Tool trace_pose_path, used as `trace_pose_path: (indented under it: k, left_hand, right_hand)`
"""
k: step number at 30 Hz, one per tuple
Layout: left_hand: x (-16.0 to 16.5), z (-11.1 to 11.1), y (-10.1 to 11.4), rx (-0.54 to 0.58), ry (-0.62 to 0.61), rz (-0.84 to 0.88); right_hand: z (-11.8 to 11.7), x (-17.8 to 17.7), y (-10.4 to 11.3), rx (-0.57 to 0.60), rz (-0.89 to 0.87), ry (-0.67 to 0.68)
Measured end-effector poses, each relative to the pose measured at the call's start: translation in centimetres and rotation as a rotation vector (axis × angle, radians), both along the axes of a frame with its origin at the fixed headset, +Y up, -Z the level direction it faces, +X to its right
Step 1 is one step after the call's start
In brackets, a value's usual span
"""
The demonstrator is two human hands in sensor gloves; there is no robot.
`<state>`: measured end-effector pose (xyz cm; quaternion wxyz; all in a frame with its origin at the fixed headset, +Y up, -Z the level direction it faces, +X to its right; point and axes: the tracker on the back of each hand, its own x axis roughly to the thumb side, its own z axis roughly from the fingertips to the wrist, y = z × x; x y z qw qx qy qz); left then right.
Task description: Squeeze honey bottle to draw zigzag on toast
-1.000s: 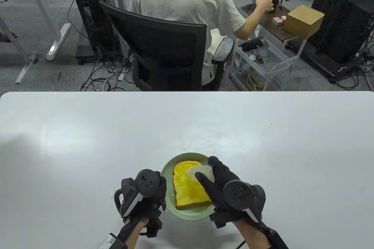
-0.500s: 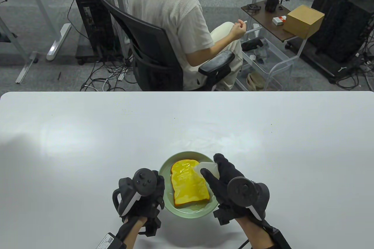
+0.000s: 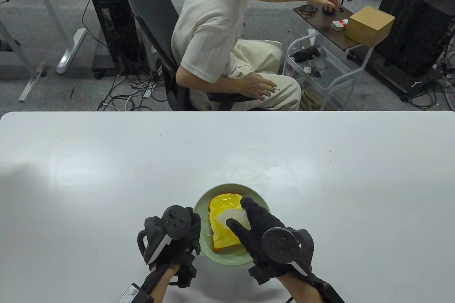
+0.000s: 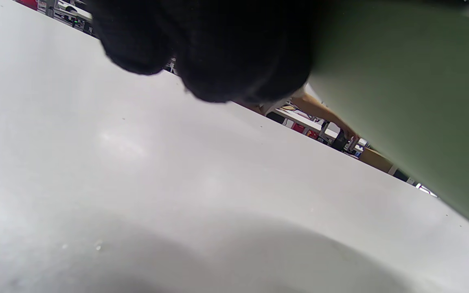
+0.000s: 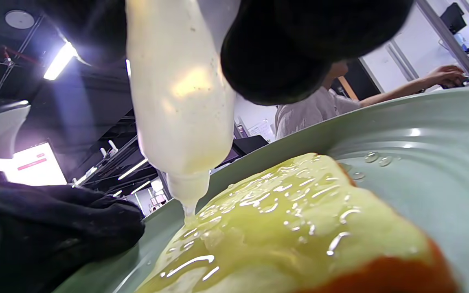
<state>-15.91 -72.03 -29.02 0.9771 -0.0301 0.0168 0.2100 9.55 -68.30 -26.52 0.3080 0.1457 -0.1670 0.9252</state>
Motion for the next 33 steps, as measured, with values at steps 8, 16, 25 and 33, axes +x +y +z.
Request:
trace_pose_path:
  k: [8, 16, 25, 33]
  left_hand:
    - [-0.5, 0.0, 0.1, 0.003, 0.015, 0.014]
    - [-0.7, -0.1, 0.1, 0.003, 0.025, 0.025]
    - [-0.8, -0.1, 0.1, -0.001, 0.03, 0.029]
    - [-1.5, 0.0, 0.5, 0.01, 0.047, 0.047]
  right_hand:
    - [-1.4, 2.7, 0.3, -0.018, -0.043, -0.108]
    - [-1.4, 2.8, 0.2, -0.022, -0.056, -0.104]
    - [0.1, -0.2, -0.1, -0.014, -0.022, 0.029]
    - [-0.6, 1.2, 0.2, -0.026, -0.057, -0.023]
